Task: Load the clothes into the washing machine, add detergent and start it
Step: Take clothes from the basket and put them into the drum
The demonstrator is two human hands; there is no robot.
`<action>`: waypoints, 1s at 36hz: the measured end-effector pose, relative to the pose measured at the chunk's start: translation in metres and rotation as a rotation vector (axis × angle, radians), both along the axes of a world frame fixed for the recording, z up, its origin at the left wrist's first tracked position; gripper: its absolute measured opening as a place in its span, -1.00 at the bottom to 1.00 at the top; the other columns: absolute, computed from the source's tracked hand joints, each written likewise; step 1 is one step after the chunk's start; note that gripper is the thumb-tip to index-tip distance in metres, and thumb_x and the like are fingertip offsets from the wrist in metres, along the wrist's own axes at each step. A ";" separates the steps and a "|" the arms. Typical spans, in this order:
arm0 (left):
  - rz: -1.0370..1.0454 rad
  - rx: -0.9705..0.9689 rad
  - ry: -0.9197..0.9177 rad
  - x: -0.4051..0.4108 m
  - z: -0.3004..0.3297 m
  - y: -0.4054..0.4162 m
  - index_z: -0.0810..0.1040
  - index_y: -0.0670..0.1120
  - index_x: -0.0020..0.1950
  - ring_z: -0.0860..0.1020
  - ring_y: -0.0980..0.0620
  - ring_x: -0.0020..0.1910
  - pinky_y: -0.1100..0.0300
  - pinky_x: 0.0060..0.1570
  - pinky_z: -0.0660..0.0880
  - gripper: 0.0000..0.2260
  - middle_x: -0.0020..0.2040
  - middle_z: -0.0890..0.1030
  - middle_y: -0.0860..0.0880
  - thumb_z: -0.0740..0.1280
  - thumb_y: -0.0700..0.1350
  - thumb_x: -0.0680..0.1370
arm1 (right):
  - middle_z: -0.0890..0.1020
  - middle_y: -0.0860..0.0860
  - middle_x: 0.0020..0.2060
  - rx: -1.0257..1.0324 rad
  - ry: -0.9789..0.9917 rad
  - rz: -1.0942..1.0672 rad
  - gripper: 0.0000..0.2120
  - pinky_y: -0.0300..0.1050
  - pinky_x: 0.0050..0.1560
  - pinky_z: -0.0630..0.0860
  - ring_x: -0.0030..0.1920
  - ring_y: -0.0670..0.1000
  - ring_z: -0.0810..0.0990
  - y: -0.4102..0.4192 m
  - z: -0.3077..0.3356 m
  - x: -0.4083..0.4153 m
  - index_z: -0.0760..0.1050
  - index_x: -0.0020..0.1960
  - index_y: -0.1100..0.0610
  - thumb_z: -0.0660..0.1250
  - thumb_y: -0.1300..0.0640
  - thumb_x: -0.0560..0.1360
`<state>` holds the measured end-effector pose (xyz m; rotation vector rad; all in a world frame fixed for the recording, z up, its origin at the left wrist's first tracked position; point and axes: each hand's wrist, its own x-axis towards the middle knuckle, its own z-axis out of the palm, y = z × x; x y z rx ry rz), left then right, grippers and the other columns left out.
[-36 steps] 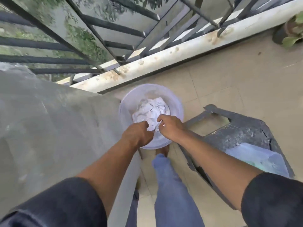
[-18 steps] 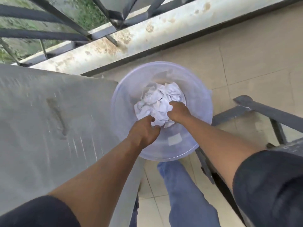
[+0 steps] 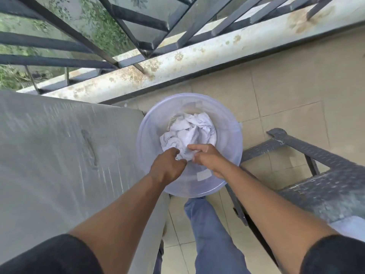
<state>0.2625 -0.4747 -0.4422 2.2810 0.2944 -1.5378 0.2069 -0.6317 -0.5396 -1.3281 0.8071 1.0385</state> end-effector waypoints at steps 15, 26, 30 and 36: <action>0.087 -0.048 -0.036 -0.017 -0.036 0.012 0.46 -0.03 0.56 0.49 -0.08 0.48 0.17 0.37 0.36 -0.58 0.52 0.52 -0.03 0.28 -0.02 0.69 | 0.49 0.18 0.39 -0.624 -0.068 0.196 -0.40 0.07 0.28 0.49 0.37 0.26 0.50 0.018 -0.081 0.031 0.29 0.50 0.05 0.43 -0.04 0.55; 0.052 -0.026 -0.019 -0.014 -0.016 0.013 0.41 -0.04 0.58 0.48 -0.14 0.49 0.11 0.40 0.38 -0.55 0.54 0.50 -0.08 0.28 0.03 0.70 | 0.69 0.03 -0.18 -0.628 -0.225 0.141 -0.84 -0.08 -0.21 0.46 -0.10 0.10 0.65 0.022 -0.015 0.011 0.63 -0.14 0.14 0.48 0.06 0.53; -0.014 0.008 -0.043 -0.013 0.029 0.016 0.32 -0.06 0.61 0.47 -0.21 0.47 0.09 0.35 0.40 -0.49 0.54 0.48 -0.13 0.32 -0.04 0.68 | 0.67 0.13 -0.25 -0.552 -0.308 0.027 -0.81 0.00 -0.18 0.56 -0.18 0.13 0.67 0.027 0.055 -0.004 0.58 -0.19 0.20 0.51 0.12 0.51; -0.070 -0.020 -0.140 -0.001 0.112 0.021 0.14 -0.07 0.68 0.44 -0.27 0.50 -0.01 0.38 0.40 -0.33 0.59 0.41 -0.18 0.37 -0.08 0.63 | 0.58 -0.05 -0.37 -0.485 -0.423 -0.068 -0.77 -0.08 -0.27 0.43 -0.32 -0.07 0.51 0.041 0.165 -0.016 0.51 -0.28 0.07 0.50 0.16 0.50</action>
